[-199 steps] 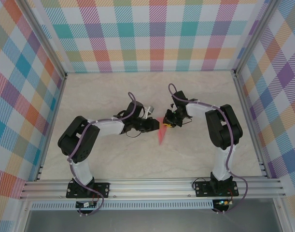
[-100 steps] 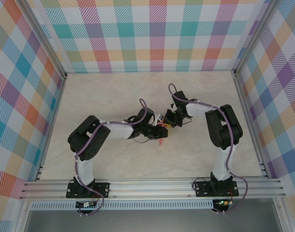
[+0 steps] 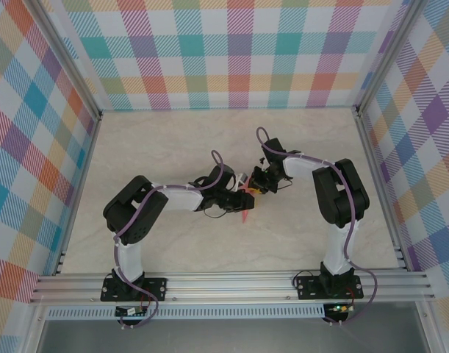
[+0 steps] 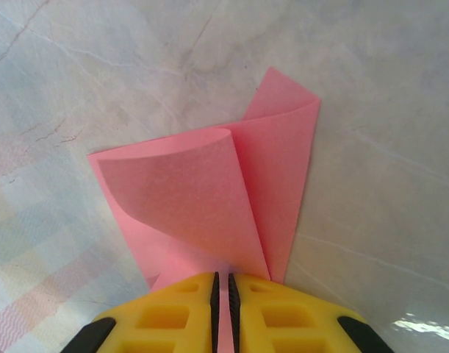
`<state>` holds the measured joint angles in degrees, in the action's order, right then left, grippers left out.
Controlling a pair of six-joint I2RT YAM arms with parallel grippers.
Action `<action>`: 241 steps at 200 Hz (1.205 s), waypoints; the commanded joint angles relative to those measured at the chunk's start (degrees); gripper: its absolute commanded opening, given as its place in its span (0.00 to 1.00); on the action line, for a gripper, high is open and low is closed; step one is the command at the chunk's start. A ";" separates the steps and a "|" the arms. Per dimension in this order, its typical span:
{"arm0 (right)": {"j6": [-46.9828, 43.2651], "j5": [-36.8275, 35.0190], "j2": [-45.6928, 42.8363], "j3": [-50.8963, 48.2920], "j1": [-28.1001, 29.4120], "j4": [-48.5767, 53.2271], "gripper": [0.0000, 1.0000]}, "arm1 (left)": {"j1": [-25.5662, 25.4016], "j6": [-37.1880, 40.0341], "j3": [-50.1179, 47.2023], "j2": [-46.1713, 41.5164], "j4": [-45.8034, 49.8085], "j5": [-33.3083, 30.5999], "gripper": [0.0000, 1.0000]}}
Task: Fold a paper plane with a square sheet of paper (fold left side to right side)
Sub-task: Fold the wing for the fifth time at the center of the table.
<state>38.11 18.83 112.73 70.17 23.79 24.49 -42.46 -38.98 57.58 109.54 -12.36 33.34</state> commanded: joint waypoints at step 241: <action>-2.89 1.26 -2.04 -1.16 0.20 -2.52 0.15 | 0.14 0.66 -5.20 2.70 3.31 -4.69 0.12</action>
<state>37.19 19.44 112.68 70.08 23.79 24.03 -42.46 -38.79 54.83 110.93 -12.86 30.33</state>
